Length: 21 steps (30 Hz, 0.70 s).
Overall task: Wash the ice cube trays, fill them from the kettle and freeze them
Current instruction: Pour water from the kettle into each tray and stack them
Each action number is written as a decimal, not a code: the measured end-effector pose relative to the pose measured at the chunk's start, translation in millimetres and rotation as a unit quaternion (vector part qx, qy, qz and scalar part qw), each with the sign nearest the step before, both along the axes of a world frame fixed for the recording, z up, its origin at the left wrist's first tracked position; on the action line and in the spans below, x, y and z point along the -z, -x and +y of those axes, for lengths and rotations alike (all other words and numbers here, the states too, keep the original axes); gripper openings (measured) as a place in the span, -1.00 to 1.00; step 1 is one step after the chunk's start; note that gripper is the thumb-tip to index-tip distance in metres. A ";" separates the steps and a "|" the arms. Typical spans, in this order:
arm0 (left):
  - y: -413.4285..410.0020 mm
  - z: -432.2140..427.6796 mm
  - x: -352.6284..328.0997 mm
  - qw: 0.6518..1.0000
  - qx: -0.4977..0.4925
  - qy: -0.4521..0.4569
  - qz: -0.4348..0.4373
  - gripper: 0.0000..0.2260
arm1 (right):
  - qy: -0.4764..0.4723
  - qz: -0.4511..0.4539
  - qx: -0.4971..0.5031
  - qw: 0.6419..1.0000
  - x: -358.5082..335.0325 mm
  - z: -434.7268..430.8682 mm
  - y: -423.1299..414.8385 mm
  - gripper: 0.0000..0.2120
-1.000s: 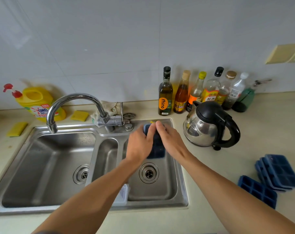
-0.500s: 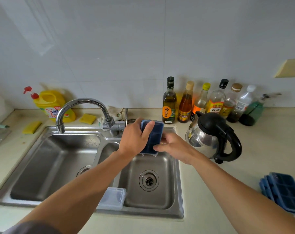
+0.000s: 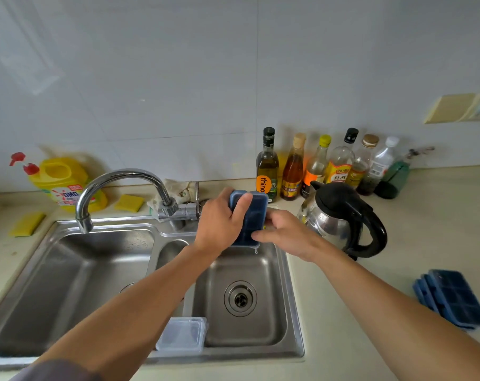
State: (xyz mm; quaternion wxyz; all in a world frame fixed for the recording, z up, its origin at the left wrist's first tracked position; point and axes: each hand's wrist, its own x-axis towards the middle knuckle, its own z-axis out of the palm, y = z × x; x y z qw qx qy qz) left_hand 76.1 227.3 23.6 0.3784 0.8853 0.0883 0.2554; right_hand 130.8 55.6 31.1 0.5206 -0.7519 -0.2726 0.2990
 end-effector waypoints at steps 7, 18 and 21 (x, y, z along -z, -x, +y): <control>2.6 9.4 4.5 0.999 0.034 -0.008 -0.008 -0.47 | 0.019 -0.012 0.018 1.000 -1.3 5.3 12.6 -0.73; 5.4 33.7 11.8 0.999 0.041 0.000 -0.011 -0.51 | 0.031 -0.023 0.032 0.999 -2.0 26.5 23.5 -0.76; 6.7 36.0 16.0 0.999 0.044 0.023 0.010 -0.55 | 0.032 0.002 0.030 0.999 0.8 29.7 29.7 -0.75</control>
